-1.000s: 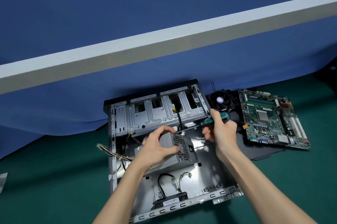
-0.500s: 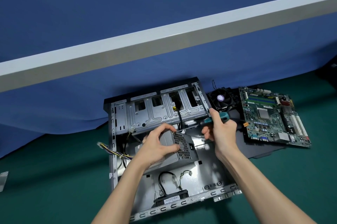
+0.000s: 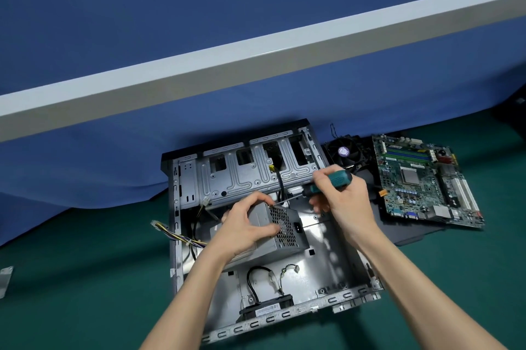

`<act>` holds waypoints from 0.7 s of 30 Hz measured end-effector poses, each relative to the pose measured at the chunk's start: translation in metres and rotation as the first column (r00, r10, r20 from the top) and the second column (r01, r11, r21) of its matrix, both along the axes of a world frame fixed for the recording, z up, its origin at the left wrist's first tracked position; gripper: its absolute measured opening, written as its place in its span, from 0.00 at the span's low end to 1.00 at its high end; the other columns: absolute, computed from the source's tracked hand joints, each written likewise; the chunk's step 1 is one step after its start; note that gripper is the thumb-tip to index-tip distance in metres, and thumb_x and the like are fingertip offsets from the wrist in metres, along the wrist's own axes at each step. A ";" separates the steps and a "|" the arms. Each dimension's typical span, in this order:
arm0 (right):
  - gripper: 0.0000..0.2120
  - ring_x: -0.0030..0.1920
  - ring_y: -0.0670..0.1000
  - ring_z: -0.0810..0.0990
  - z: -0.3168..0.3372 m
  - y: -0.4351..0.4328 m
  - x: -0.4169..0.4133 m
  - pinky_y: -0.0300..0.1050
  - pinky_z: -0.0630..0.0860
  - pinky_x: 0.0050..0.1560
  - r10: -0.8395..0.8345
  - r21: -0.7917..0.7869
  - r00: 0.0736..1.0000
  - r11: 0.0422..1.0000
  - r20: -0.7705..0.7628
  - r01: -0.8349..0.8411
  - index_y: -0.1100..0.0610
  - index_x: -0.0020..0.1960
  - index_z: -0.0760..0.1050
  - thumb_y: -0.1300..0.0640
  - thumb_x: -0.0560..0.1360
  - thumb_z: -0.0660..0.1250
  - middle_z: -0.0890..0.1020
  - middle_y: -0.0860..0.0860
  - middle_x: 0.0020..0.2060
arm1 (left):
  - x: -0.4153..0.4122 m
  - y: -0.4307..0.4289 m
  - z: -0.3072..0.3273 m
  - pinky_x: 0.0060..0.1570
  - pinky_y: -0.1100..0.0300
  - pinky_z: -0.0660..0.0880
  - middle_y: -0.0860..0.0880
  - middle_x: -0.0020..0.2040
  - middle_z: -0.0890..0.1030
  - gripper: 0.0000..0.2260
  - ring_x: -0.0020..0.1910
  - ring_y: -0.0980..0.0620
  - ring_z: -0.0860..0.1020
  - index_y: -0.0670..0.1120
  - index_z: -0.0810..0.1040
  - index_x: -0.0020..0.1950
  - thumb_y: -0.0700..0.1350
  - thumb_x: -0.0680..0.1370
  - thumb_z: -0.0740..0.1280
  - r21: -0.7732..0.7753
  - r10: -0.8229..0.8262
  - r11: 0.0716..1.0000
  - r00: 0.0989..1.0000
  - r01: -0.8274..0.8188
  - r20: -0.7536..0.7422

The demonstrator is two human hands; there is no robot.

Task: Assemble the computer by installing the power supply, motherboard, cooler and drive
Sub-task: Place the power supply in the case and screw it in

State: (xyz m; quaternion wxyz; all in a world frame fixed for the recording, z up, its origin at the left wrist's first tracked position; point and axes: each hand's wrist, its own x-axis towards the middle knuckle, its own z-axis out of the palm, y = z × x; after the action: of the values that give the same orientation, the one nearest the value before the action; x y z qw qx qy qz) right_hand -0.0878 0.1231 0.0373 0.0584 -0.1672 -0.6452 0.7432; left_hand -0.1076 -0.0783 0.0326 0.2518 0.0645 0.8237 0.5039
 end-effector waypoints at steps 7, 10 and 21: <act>0.12 0.33 0.58 0.81 0.033 0.030 0.002 0.51 0.77 0.36 0.343 0.456 0.939 0.834 0.011 -0.310 0.59 0.42 0.75 0.55 0.69 0.77 0.82 0.57 0.32 | 0.003 0.006 0.001 0.68 0.40 0.60 0.64 0.49 0.77 0.11 0.57 0.55 0.74 0.60 0.75 0.46 0.50 0.68 0.73 -0.087 0.078 0.993 0.994 -0.084 -0.071; 0.15 0.36 0.53 0.79 0.042 0.036 0.002 0.48 0.76 0.40 0.434 0.677 0.894 0.624 0.116 -0.391 0.57 0.43 0.75 0.52 0.66 0.79 0.82 0.52 0.34 | 0.003 0.011 0.001 0.66 0.40 0.63 0.60 0.47 0.78 0.06 0.56 0.50 0.75 0.57 0.75 0.45 0.49 0.73 0.71 -0.097 0.125 0.986 0.987 -0.135 -0.103; 0.16 0.34 0.52 0.76 0.054 0.019 -0.018 0.45 0.69 0.36 0.501 0.880 0.794 0.124 0.344 -0.459 0.56 0.44 0.77 0.42 0.74 0.69 0.76 0.46 0.28 | 0.004 0.016 0.002 0.65 0.43 0.65 0.60 0.49 0.80 0.10 0.57 0.51 0.76 0.56 0.76 0.47 0.42 0.71 0.69 -0.115 0.196 0.970 0.968 -0.215 -0.159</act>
State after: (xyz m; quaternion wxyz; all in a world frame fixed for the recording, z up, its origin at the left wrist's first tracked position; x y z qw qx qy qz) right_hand -0.1059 0.1420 0.0912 -0.0857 0.1287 -0.9664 0.2053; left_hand -0.1038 -0.0623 0.0348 0.1407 -0.0013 0.8736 0.4659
